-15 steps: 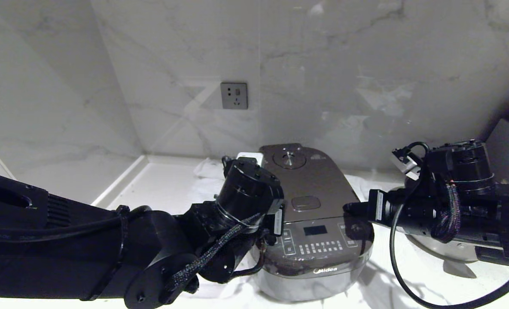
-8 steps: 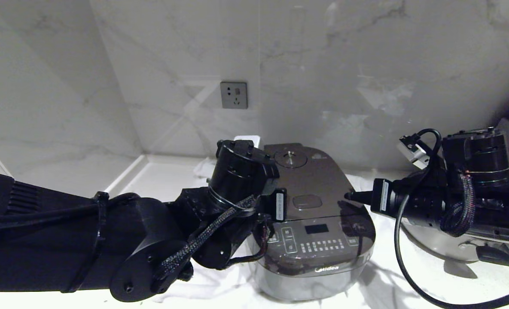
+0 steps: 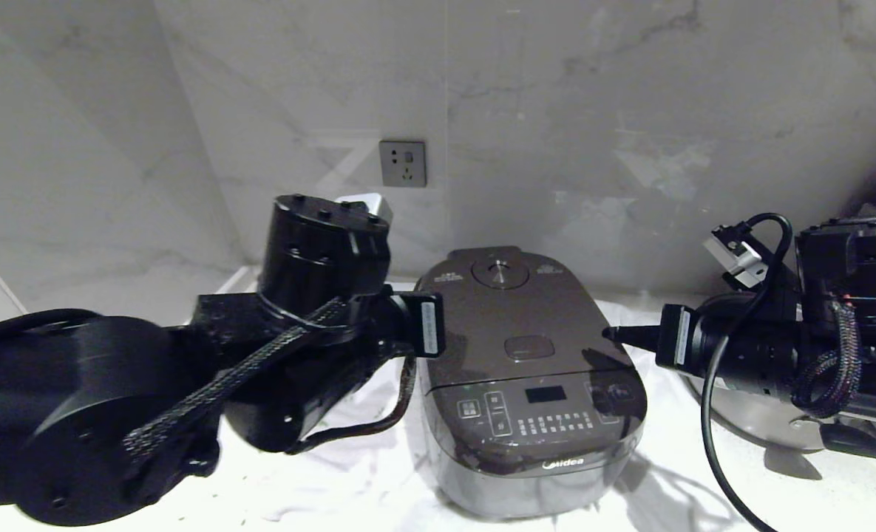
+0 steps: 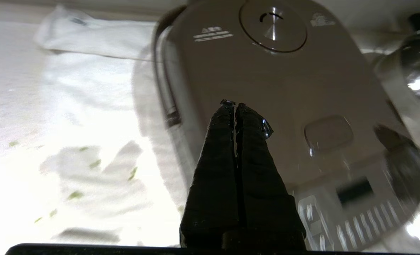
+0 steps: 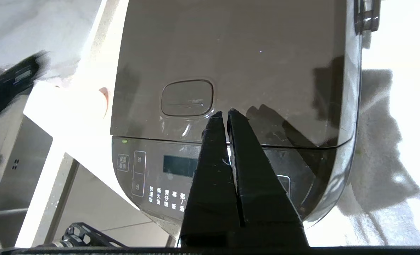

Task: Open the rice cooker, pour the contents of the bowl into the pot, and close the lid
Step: Close the rice cooker, then press the start button

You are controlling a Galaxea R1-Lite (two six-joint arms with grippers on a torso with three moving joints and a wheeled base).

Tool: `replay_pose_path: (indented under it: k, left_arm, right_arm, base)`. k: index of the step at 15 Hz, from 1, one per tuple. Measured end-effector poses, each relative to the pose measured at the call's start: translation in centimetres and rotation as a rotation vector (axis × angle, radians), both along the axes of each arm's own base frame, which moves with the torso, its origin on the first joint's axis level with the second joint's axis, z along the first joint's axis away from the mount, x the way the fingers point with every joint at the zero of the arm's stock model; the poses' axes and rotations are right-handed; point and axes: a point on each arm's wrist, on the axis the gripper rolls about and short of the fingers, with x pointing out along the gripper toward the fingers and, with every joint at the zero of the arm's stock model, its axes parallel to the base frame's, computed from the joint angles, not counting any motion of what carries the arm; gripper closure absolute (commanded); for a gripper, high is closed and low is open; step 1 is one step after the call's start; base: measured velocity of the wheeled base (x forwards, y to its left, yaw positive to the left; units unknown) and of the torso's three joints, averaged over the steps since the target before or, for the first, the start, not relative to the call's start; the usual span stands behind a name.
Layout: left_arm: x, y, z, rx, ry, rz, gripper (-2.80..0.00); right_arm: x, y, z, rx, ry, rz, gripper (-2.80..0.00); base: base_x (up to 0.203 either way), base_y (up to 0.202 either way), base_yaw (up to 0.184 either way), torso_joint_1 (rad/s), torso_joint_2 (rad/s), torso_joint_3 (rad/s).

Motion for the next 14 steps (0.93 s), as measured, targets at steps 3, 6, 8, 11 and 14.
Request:
replay_pose_path:
  k: [3, 6, 8, 11, 14]
  left_arm:
    - [-3.0, 5.0, 1.8, -0.018, -0.053, 0.03, 0.0]
    - [-6.6, 11.3, 3.4, -0.02, -0.165, 0.093, 0.0]
    - [-9.5, 15.3, 3.0, 0.042, -0.244, 0.143, 0.0]
    - [-13.2, 19.9, 1.7, 0.175, -0.349, 0.299, 0.0]
    - [-16.4, 22.5, 1.3, 0.244, -0.4, 0.497, 0.0]
  right_arm:
    - [-0.1, -0.1, 0.2, 0.0, -0.013, -0.004, 0.0]
    - [0.0, -0.1, 0.2, -0.006, -0.021, -0.018, 0.0]
    - [0.0, -0.2, 0.1, -0.008, -0.018, -0.023, 0.0]
    - [0.1, -0.5, 0.0, 0.0, -0.038, -0.036, 0.0]
    - [0.0, -0.7, -0.7, -0.003, -0.028, -0.04, 0.0]
  base:
    - [0.0, 0.0, 0.0, 0.0, 0.0, 0.0]
    - [0.0, 0.0, 0.0, 0.0, 0.0, 0.0]
    - [0.0, 0.0, 0.0, 0.0, 0.0, 0.0]
    - [0.0, 0.0, 0.0, 0.0, 0.0, 0.0]
    - [0.0, 0.0, 0.0, 0.0, 0.0, 0.0]
